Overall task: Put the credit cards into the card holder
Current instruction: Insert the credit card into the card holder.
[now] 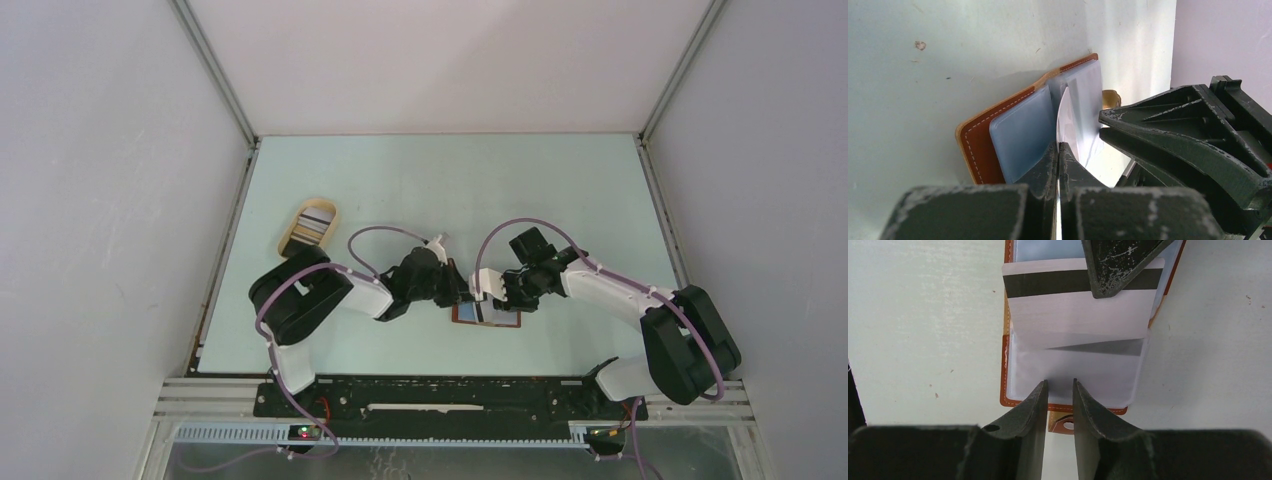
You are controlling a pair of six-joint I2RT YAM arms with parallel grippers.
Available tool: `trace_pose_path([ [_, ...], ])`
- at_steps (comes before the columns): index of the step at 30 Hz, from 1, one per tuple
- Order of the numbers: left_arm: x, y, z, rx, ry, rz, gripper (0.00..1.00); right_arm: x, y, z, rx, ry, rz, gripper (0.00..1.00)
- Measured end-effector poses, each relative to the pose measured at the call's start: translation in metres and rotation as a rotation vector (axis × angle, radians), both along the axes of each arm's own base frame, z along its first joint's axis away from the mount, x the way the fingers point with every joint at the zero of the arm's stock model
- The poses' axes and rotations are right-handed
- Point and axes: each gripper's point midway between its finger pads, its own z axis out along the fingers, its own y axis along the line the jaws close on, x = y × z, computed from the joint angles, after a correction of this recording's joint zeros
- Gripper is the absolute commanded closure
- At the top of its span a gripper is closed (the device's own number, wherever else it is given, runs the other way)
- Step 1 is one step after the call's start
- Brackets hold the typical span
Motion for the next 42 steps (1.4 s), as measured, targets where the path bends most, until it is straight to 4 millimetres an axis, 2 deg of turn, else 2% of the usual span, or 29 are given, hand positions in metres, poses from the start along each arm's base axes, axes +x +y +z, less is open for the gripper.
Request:
trace_pose_path([
  [31,0.002,-0.007,-0.002,0.023,0.047,-0.060,1.00,0.000,0.000,0.000,-0.015,-0.011,0.008,0.66],
  [42,0.002,-0.012,-0.004,0.012,0.052,-0.074,0.99,0.001,0.001,0.002,-0.011,-0.018,0.003,0.60],
])
